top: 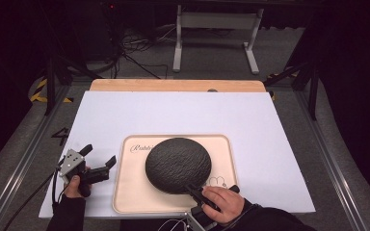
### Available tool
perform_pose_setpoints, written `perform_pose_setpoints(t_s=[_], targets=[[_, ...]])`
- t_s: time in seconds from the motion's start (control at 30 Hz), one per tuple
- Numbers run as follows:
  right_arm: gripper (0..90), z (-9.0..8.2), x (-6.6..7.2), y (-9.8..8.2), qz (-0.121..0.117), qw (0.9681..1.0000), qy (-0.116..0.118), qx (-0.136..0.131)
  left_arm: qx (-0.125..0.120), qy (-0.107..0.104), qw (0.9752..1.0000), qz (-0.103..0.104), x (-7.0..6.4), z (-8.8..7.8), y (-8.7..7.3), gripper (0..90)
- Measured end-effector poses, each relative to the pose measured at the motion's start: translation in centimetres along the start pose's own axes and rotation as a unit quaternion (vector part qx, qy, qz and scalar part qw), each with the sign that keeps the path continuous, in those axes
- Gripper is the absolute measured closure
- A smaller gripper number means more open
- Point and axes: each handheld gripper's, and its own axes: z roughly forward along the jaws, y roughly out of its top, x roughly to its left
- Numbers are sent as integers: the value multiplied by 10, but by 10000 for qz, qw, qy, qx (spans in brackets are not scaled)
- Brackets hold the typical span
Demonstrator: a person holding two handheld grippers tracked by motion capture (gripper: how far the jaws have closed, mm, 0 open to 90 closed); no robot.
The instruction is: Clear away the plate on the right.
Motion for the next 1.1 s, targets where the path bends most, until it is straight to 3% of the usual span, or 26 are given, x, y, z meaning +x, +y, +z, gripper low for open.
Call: perform_pose_setpoints(t_s=[0.27, 0.43, 0.7, 1.1], targets=[[852, 1, 2, -1, 17, 9999, 122, -45, -4, 5, 10000, -9, 0, 0, 0, 3], [840, 2, 4, -1, -94, 9997, 192, -72, 0, 8, 10000, 7, 0, 0, 0, 3], [798, 7, 8, -4, -16, 9991, 407, -79, -1, 6, 10000, -8, 0, 0, 0, 3], [744, 3, 5, -6, 187, 9987, 472, -90, -1, 10, 10000, -4, 0, 0, 0, 3]])
